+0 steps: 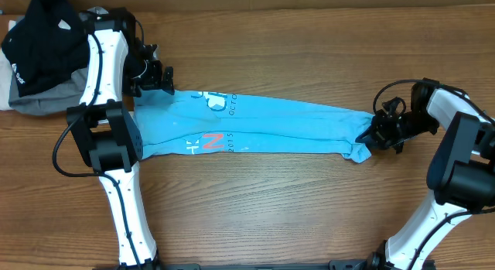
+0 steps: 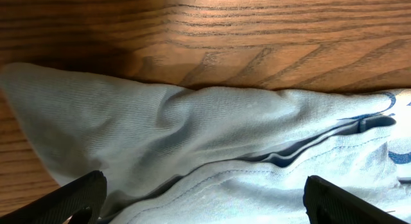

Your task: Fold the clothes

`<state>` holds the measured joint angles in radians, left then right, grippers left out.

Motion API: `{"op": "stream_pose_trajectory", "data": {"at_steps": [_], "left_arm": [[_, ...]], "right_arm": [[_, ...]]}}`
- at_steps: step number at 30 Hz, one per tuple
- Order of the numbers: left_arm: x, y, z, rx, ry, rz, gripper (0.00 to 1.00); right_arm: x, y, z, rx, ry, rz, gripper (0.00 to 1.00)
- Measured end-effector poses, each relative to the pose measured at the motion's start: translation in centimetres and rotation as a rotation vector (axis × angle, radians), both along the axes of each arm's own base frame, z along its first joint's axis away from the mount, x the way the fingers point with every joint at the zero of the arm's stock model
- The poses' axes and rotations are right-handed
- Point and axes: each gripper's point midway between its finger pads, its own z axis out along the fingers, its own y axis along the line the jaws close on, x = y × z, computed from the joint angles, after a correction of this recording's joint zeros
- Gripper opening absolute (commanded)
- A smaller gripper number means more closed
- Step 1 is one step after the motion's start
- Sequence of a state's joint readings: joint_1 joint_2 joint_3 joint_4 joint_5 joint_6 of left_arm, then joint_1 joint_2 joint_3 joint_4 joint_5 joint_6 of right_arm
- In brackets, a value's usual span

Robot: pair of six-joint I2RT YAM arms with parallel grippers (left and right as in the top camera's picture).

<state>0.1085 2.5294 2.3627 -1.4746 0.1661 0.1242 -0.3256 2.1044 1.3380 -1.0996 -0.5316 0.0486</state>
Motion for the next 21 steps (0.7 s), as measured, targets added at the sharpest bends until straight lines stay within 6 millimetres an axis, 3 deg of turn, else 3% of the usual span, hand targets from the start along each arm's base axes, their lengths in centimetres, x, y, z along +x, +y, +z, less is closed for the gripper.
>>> {"op": "stream_pose_trajectory", "data": {"at_steps": [3, 6, 9, 13, 17, 21], "left_arm": [[-0.1, -0.1, 0.0, 0.0, 0.006, -0.003, 1.0], [-0.3, -0.2, 0.0, 0.001, 0.015, -0.004, 1.0], [-0.4, -0.2, 0.0, 0.001, 0.017, -0.004, 1.0], [-0.4, -0.2, 0.0, 0.001, 0.019, -0.004, 1.0], [-0.4, -0.2, 0.0, 0.001, 0.019, -0.004, 1.0], [-0.4, -0.2, 0.0, 0.001, 0.018, -0.004, 1.0]], "right_arm": [[-0.1, -1.1, 0.2, -0.05, 0.044, -0.018, 0.04], [-0.5, -3.6, 0.6, -0.154, 0.118, -0.049, 0.04], [-0.9, -6.3, 1.9, -0.269, 0.183, -0.085, 0.04], [-0.4, -8.2, 3.9, -0.364, 0.19, -0.108, 0.04], [-0.3, -7.5, 6.0, -0.407, 0.157, -0.084, 0.04], [0.5, -4.3, 7.8, -0.421, 0.105, -0.008, 0.04]]}}
